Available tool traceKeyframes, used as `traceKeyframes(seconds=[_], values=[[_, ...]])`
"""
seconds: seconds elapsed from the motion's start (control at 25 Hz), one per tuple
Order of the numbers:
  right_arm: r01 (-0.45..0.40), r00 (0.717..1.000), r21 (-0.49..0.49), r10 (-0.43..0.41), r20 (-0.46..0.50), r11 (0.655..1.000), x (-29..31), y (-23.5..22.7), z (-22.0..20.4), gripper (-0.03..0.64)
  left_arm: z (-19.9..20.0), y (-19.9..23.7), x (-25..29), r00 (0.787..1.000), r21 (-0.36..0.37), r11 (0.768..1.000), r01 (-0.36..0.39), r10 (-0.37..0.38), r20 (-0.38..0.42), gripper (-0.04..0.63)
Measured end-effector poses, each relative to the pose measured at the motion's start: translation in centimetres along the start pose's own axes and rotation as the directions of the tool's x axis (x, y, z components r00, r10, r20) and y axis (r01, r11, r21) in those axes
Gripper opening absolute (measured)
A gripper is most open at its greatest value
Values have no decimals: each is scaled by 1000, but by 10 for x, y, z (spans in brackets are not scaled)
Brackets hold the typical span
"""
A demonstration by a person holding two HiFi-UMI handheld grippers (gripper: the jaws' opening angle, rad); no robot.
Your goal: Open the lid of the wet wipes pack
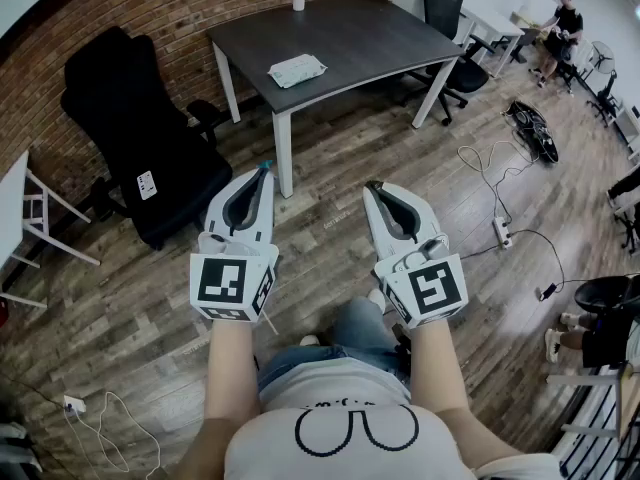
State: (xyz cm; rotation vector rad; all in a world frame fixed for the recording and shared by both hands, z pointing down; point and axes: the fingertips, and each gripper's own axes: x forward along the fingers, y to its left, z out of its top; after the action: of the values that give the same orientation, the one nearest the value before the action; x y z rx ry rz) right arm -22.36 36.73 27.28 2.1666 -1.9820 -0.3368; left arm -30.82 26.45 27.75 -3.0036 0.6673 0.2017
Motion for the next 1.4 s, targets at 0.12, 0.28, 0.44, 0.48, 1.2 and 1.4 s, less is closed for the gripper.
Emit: traceKeyframes(seconds=[0.12,0.28,0.44,0.48,1.2,1.4], values=[[0,1000,3,0,1,1000,12,-5,-3,2,-1,5,8,1000,6,1000,2,-2,0,-2],[-11,1000,7,11,3,1000,35,-18,-11,2,-7,17,30,1000,1,1000,-6,6,-4,-2],[-33,999,10,33,-12,999,66,-42,-30,2,-20,29,67,1000,2,1000,-16,16,-20,-2],[-36,999,16,36,-10,999,75,-51,-34,2,-24,32,79,999,1,1000,-19,19,-26,-2],[-227,974,63,225,37,972,269,-259,-98,3,-69,86,346,977,27,983,-180,182,-108,-2],[-275,961,80,272,37,958,305,-283,-120,3,-87,100,380,964,25,976,-217,218,-149,-2]])
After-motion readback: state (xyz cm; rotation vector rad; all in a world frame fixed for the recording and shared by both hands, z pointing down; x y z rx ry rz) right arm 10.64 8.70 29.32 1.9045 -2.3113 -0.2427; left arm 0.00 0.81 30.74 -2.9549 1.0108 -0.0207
